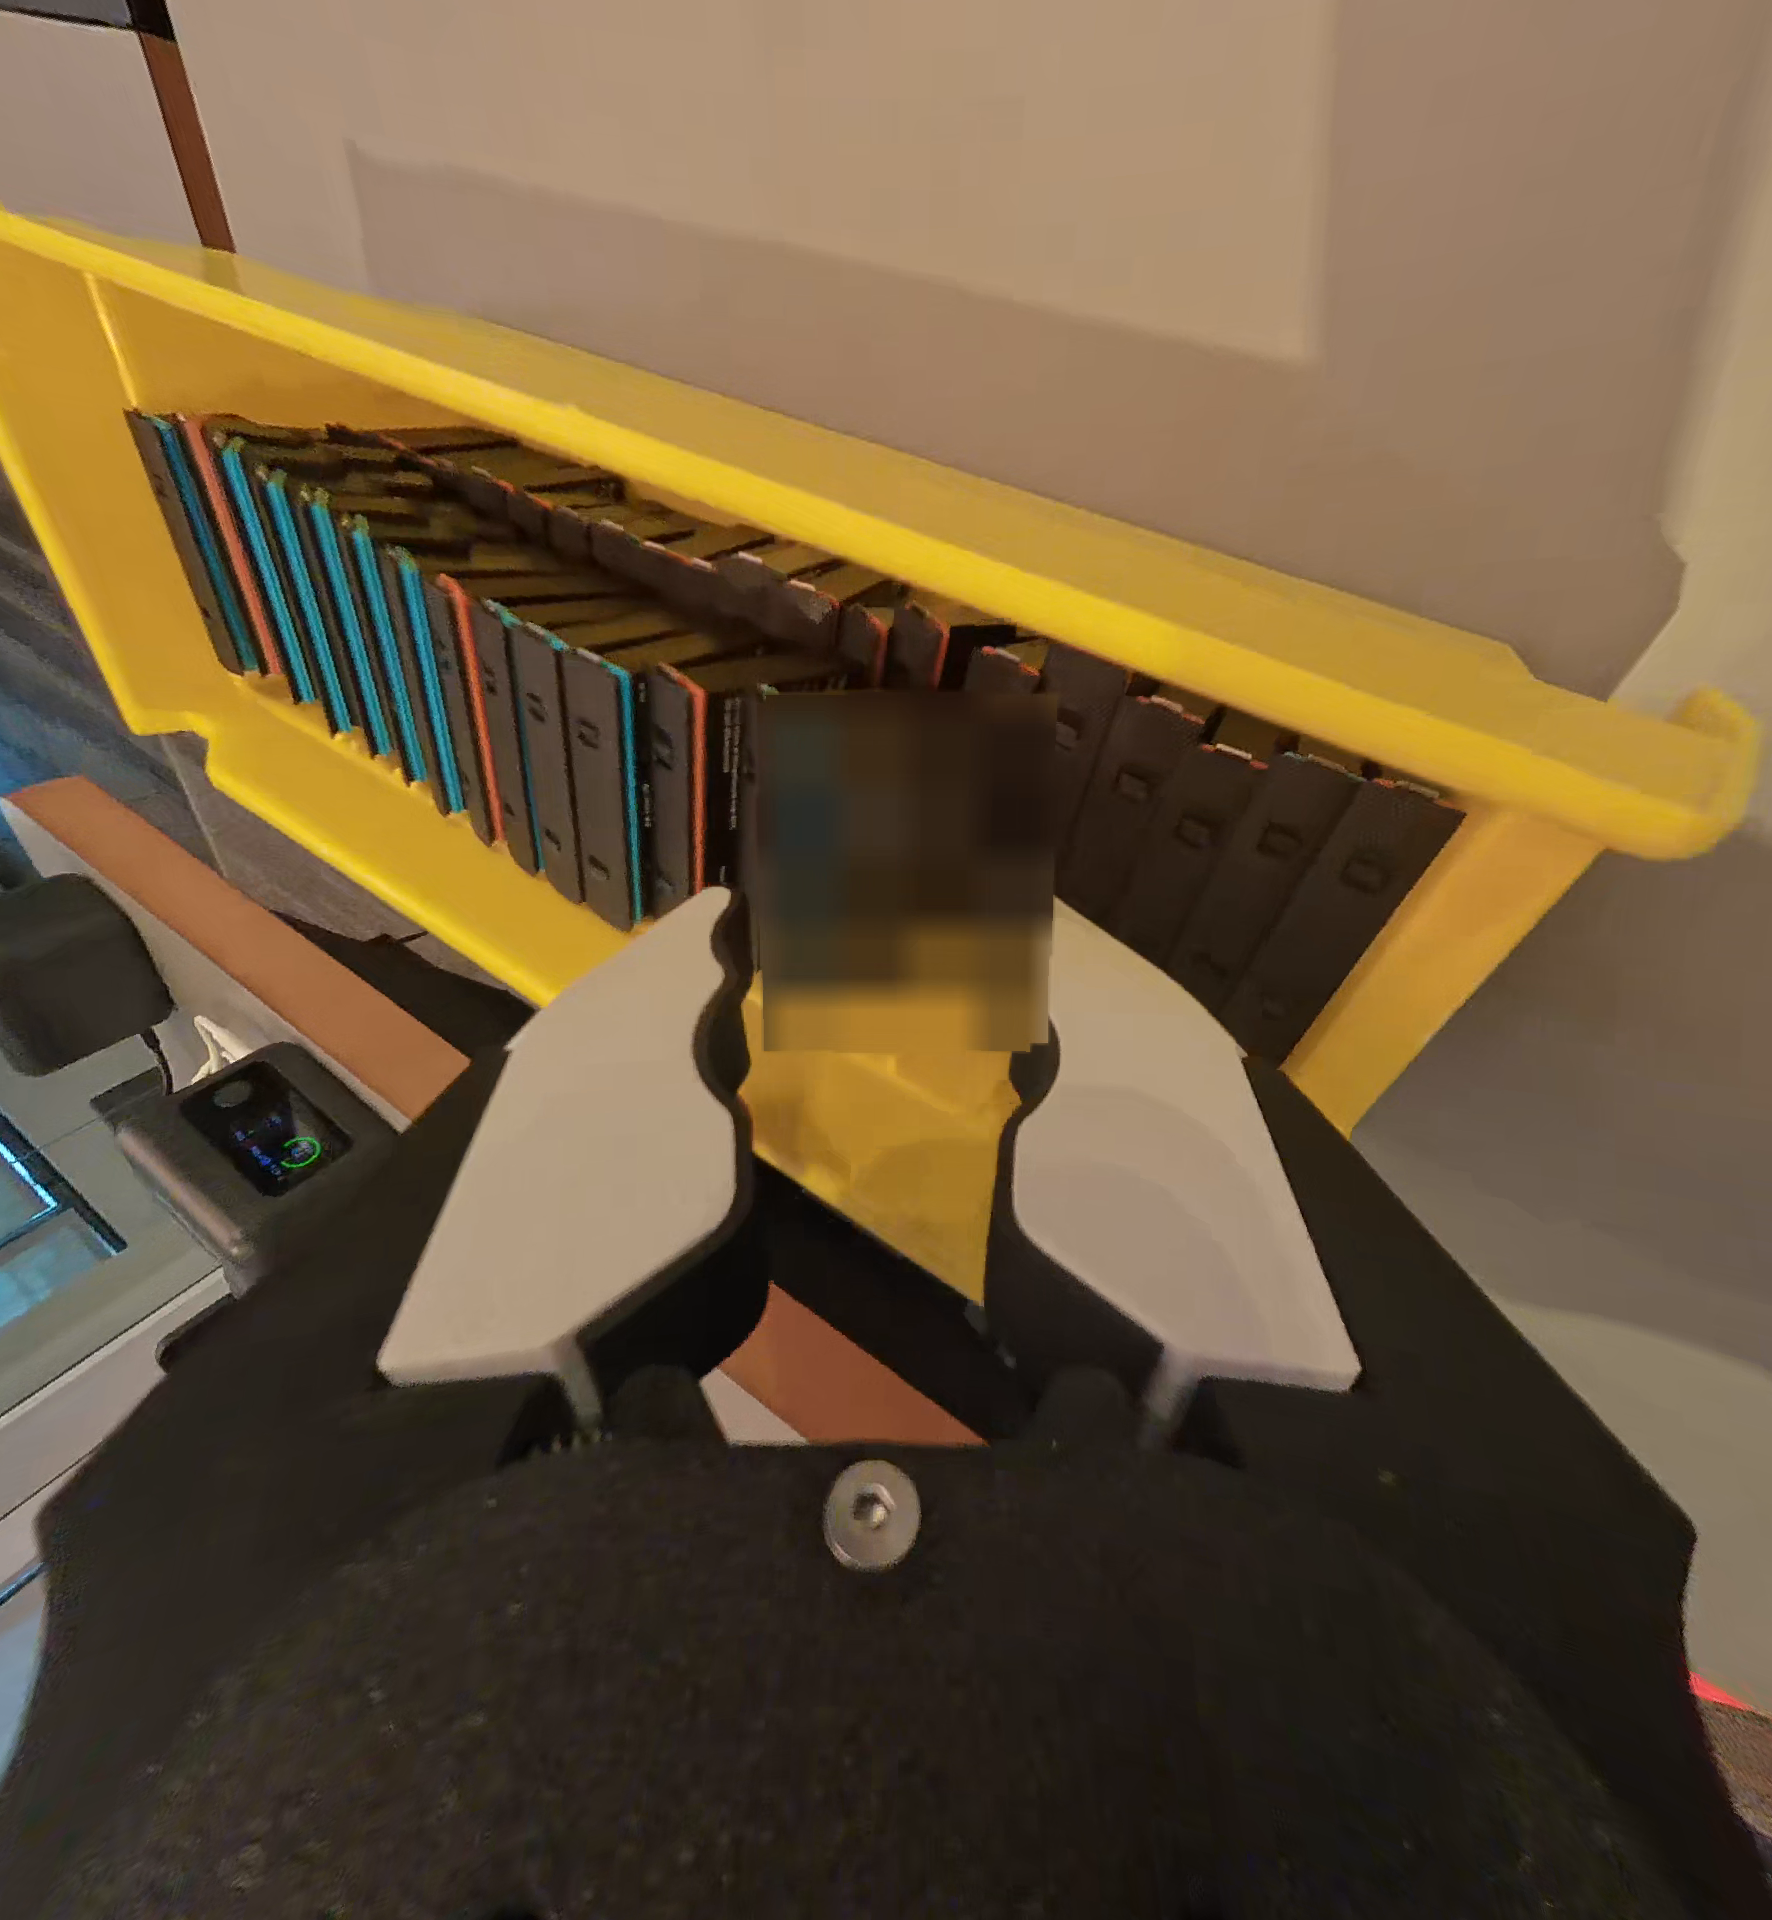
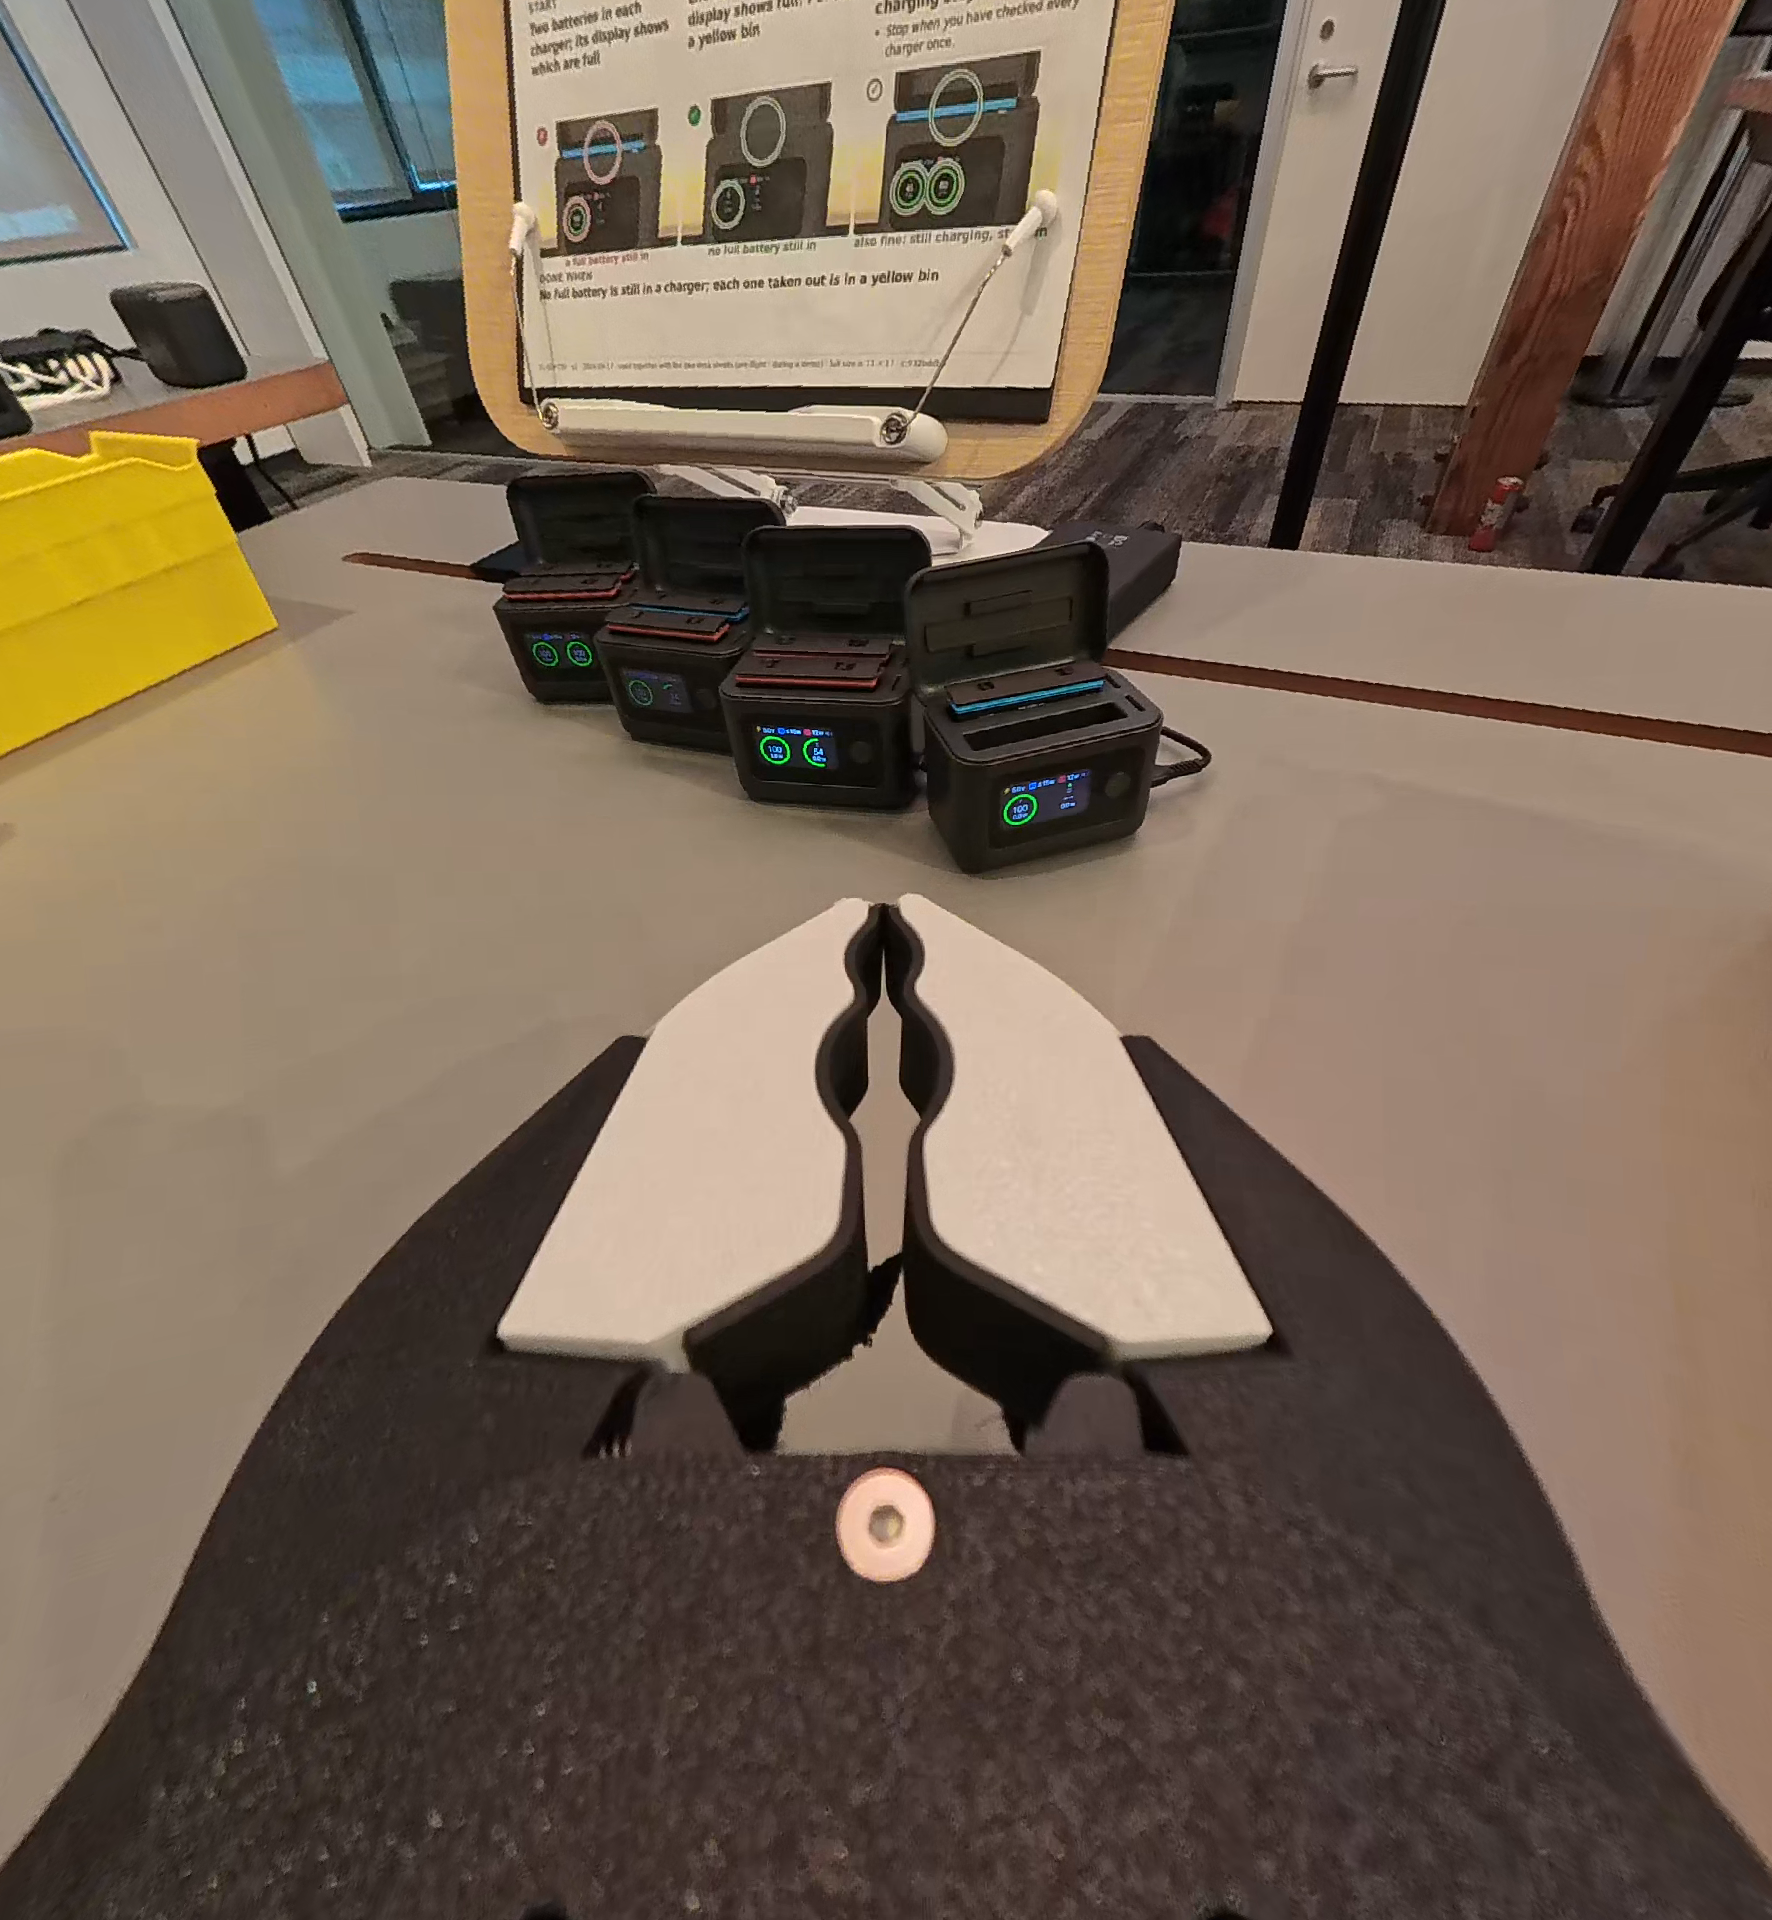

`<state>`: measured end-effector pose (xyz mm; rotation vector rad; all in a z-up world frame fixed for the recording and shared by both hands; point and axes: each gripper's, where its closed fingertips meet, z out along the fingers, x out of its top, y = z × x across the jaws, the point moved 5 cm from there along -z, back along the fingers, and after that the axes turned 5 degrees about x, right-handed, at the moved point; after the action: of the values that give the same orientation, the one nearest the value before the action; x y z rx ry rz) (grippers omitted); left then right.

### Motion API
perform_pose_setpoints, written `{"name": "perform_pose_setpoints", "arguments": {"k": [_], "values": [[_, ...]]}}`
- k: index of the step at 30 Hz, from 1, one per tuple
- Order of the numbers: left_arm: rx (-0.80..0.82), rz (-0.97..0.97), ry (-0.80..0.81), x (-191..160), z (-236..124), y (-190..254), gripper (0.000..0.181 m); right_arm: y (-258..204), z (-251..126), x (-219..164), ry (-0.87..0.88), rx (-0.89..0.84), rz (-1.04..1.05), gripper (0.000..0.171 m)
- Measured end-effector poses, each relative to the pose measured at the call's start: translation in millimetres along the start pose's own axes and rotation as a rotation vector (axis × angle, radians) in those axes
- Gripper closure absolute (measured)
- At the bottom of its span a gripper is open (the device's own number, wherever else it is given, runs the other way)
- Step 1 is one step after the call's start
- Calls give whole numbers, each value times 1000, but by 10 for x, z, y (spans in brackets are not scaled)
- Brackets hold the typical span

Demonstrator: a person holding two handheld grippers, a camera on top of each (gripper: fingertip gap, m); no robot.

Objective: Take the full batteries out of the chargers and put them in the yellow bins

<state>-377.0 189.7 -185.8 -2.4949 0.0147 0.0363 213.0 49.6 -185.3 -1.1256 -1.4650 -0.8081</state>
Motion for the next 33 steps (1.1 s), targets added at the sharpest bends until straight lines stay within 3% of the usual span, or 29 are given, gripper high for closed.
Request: {"name": "perform_pose_setpoints", "arguments": {"k": [7, 20, 24, 33], "values": [[191, 41, 29, 44, 133, 70, 137, -11, 17, -20, -10, 7, 1, 171], [571, 76, 129, 58, 35, 172, 140, -15, 23, -32, -17, 5, -6, 171], [607, 70, 137, 51, -5, 191, 140, -29, 28, -36, -19, 10, -9, 171], [757, -110, 204, -30, -614, -152, 140, -153, 33, -6, -20, 73, -59, 171]]}}
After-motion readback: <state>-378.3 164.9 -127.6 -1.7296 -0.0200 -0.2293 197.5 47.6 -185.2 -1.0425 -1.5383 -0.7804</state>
